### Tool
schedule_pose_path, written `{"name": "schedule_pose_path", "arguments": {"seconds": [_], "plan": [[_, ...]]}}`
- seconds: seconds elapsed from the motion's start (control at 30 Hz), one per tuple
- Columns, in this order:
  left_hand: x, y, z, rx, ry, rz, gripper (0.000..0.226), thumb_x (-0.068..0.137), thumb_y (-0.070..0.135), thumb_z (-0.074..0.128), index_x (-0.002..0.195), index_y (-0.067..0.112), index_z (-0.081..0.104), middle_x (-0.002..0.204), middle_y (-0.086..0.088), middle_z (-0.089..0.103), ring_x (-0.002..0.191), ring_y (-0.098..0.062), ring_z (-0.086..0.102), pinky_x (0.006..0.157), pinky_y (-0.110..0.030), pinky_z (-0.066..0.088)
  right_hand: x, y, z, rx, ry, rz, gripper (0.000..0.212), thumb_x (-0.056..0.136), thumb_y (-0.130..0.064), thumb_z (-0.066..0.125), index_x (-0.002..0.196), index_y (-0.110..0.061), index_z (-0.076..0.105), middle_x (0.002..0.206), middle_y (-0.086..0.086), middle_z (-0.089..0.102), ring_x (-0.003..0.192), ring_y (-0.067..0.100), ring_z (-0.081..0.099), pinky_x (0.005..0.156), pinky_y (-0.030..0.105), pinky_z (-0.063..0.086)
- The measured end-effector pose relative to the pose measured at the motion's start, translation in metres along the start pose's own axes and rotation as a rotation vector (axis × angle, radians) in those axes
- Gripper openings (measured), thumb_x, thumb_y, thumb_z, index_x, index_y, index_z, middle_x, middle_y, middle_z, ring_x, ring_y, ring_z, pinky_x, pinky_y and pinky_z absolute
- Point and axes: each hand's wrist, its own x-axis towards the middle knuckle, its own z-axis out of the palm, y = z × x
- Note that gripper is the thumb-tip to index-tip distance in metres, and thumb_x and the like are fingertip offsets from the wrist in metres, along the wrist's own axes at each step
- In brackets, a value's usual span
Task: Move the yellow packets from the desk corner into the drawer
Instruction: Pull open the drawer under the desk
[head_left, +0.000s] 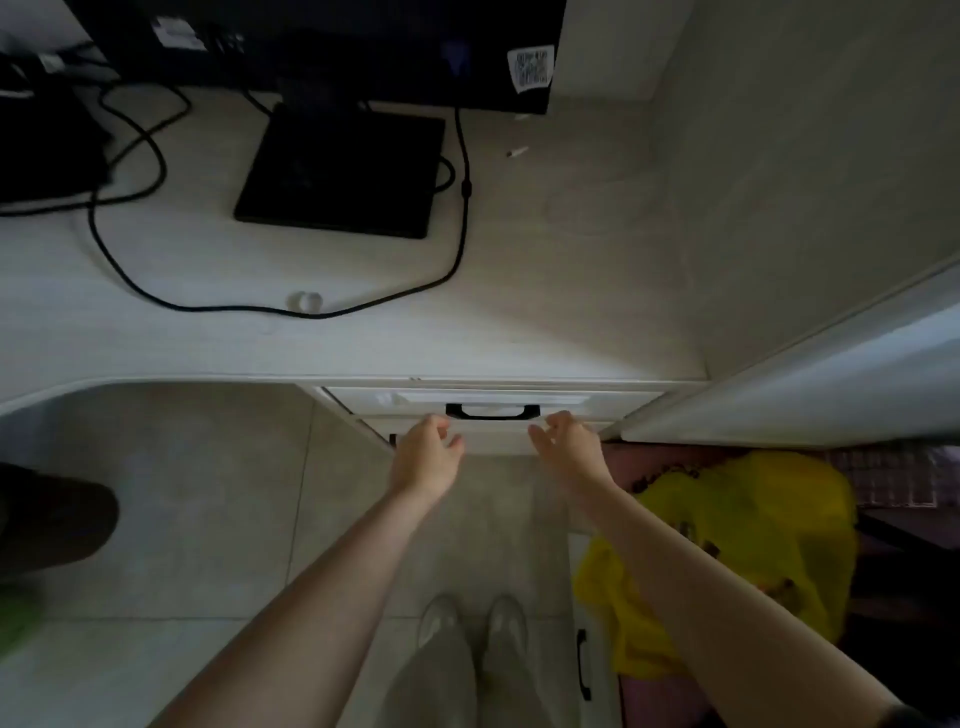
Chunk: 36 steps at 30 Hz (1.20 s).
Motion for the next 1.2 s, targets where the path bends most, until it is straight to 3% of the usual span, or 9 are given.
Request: {"name": "schedule_pose_path", "arguments": {"seconds": [0.1,0.17,0.23,0.4,0.57,0.77,0.93,1.03,1.2], "plan": [[0.021,0.003,0.008,-0.233,0.008,-0.168,0.024,0.09,0.028,0.06,0.103,0.008,0.064,0.109,-0.013,0.068,0.106,-0.031,0.063,0.091,-0.035,0.049,0.019,-0.008,0.002,0.166,0.013,0.129,0.017,0.096,-0.029,0.046,0.095,-0.013,0.053,0.091,0.008,0.057,0.062,0.01,0.051,0.037,0.009,0.033],[0.031,0.006,0.012,-0.454,0.006,-0.275,0.016,0.09,0.027,0.059,0.079,0.016,0.058,0.094,-0.012,0.068,0.087,-0.032,0.067,0.087,-0.044,0.054,0.034,-0.01,0.008,0.236,0.011,0.192,0.03,0.095,-0.026,0.047,0.068,-0.012,0.047,0.071,0.005,0.052,0.053,0.013,0.043,0.041,0.019,0.034],[0.037,0.008,0.016,-0.645,0.005,-0.393,0.016,0.093,0.022,0.056,0.079,0.015,0.057,0.088,-0.008,0.066,0.07,-0.024,0.065,0.077,-0.04,0.055,0.044,-0.013,0.013,0.434,-0.032,0.293,0.033,0.092,-0.019,0.049,0.059,-0.016,0.045,0.066,0.007,0.053,0.055,0.018,0.047,0.053,0.024,0.039],[0.049,0.004,0.026,-0.944,-0.017,-0.562,0.016,0.095,0.015,0.054,0.108,0.007,0.059,0.094,-0.006,0.065,0.07,-0.02,0.064,0.064,-0.031,0.054,0.058,-0.007,0.023,0.943,-0.053,0.495,0.017,0.094,-0.001,0.05,0.081,-0.006,0.058,0.076,0.008,0.06,0.067,0.019,0.06,0.068,0.031,0.053],[0.058,0.004,0.037,-1.083,-0.045,-0.573,0.012,0.096,0.01,0.053,0.086,0.008,0.059,0.084,-0.006,0.064,0.073,-0.018,0.063,0.07,-0.029,0.052,0.063,-0.009,0.024,1.126,-0.04,0.523,0.017,0.093,0.006,0.049,0.077,0.0,0.052,0.08,0.014,0.06,0.068,0.026,0.063,0.065,0.034,0.055],[0.062,0.001,0.05,-1.103,-0.003,-0.543,0.019,0.097,0.008,0.05,0.08,0.008,0.058,0.079,-0.005,0.064,0.07,-0.015,0.063,0.059,-0.02,0.054,0.063,-0.005,0.029,1.145,-0.041,0.511,0.018,0.095,0.002,0.048,0.078,-0.001,0.053,0.078,0.012,0.06,0.067,0.024,0.064,0.059,0.032,0.059],[0.049,-0.003,0.051,-1.133,-0.025,-0.55,0.017,0.098,0.007,0.05,0.082,0.006,0.058,0.08,-0.006,0.064,0.066,-0.013,0.067,0.059,-0.021,0.055,0.056,0.0,0.03,1.146,-0.031,0.527,0.017,0.095,0.004,0.048,0.079,0.001,0.052,0.078,0.014,0.059,0.066,0.025,0.062,0.07,0.037,0.056],[0.035,-0.007,0.049,-1.173,-0.074,-0.579,0.009,0.096,0.003,0.05,0.091,0.006,0.056,0.083,-0.005,0.064,0.063,-0.011,0.07,0.06,-0.022,0.057,0.042,0.005,0.03,1.153,-0.053,0.547,0.018,0.095,0.003,0.048,0.078,0.002,0.053,0.076,0.015,0.059,0.065,0.025,0.062,0.062,0.035,0.056],[0.003,-0.003,0.034,-1.265,-0.203,-0.548,0.009,0.086,0.003,0.062,0.085,0.012,0.06,0.09,-0.004,0.062,0.094,-0.023,0.062,0.08,-0.032,0.051,0.024,0.016,0.031,1.136,-0.068,0.587,0.013,0.095,0.001,0.051,0.083,0.004,0.057,0.077,0.016,0.061,0.066,0.024,0.063,0.068,0.036,0.056]]}}
